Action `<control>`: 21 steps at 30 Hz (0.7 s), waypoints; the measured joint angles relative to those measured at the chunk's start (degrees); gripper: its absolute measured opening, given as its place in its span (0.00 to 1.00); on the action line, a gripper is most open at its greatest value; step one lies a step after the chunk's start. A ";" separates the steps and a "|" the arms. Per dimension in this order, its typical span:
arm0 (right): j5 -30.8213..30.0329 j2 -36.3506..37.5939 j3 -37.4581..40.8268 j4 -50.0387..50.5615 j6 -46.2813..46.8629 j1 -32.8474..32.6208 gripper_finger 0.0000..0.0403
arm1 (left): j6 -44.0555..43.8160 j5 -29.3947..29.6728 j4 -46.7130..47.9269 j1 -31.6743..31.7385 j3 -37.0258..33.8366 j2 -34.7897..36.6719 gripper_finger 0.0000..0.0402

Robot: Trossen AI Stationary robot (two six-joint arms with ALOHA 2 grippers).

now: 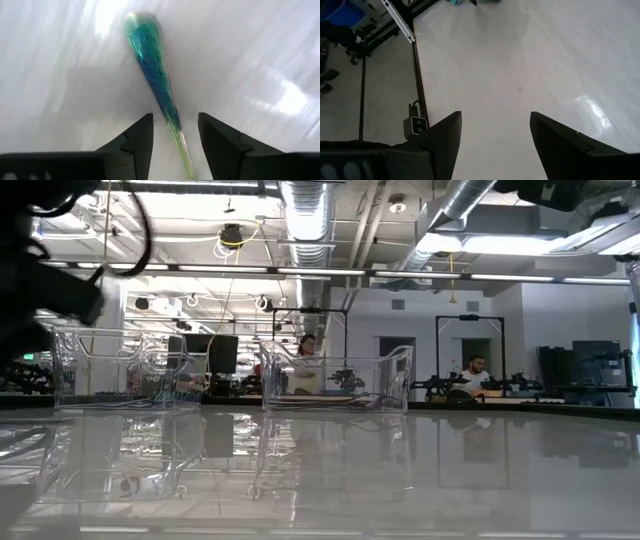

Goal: Sort silverware by color (type)
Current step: Put the purple fork into the top left transparent bin

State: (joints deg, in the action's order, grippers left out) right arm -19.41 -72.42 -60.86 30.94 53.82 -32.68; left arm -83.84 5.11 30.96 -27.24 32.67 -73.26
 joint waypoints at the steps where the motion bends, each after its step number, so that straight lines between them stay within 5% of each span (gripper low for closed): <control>1: 0.01 0.00 0.00 -0.11 0.15 -0.04 0.65 | 1.47 1.72 -1.93 0.28 0.19 -0.10 0.35; 6: -0.07 0.00 0.00 -0.39 0.31 -0.43 0.65 | 12.08 7.35 -7.36 1.52 4.11 0.10 0.35; 12: -1.62 -0.03 0.00 -0.88 1.76 -1.14 0.65 | 23.53 1.88 -2.27 1.28 9.50 0.15 0.35; 21: -3.03 -5.16 0.02 -3.53 2.24 -4.20 0.65 | 19.20 -2.85 9.84 -5.49 9.75 -0.04 0.35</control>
State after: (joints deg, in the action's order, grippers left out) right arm -22.44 -77.58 -60.84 27.41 56.05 -36.88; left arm -64.64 2.26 40.81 -32.73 42.41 -73.30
